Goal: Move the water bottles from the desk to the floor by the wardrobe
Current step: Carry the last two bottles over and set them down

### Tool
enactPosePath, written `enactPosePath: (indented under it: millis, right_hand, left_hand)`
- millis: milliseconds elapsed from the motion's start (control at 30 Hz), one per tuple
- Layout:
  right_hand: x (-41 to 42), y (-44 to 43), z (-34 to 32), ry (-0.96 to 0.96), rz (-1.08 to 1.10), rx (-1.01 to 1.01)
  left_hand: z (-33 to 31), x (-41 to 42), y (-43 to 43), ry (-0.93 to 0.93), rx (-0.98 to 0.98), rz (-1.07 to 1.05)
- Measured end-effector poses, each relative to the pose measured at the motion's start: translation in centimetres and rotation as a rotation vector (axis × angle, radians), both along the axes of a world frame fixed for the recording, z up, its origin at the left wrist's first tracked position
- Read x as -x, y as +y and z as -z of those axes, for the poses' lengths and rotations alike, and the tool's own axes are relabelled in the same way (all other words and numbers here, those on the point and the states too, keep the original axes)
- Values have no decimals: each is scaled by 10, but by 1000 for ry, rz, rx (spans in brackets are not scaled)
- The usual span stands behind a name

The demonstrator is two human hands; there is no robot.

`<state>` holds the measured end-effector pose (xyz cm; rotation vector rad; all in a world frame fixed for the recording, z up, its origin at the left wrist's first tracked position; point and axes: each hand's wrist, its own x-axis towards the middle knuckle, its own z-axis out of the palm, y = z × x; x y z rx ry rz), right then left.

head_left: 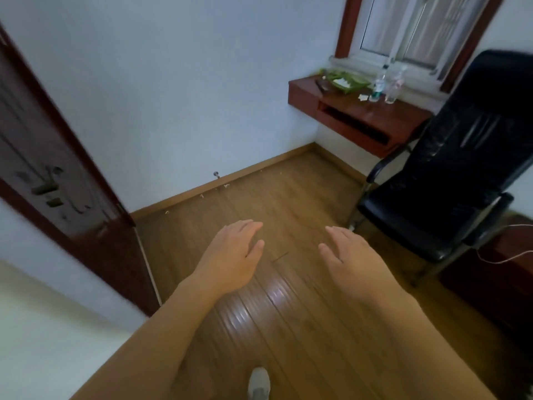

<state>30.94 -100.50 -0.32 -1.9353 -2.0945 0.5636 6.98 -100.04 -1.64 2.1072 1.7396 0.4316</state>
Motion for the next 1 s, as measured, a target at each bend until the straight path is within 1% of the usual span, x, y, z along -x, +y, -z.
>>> enactPosePath:
  millis: [267,500,667,800,1000]
  right_hand:
    - [-28,134,4,21,190,-46]
    - [-72,235,0,34,314,-58]
    - [-124,321,11,51,326,-52]
    - [-167,400,13,63,325,-86]
    - [-217,513,3,18,263,-77]
  left_hand:
    - [-7,-36,170,-16,-9,138]
    - [-10,-87,295,14,5,224]
    - [0,-138,388,19,8,234]
    - [0,-180,463,-3,31,220]
    - [-9,-223,568,-33,43,192]
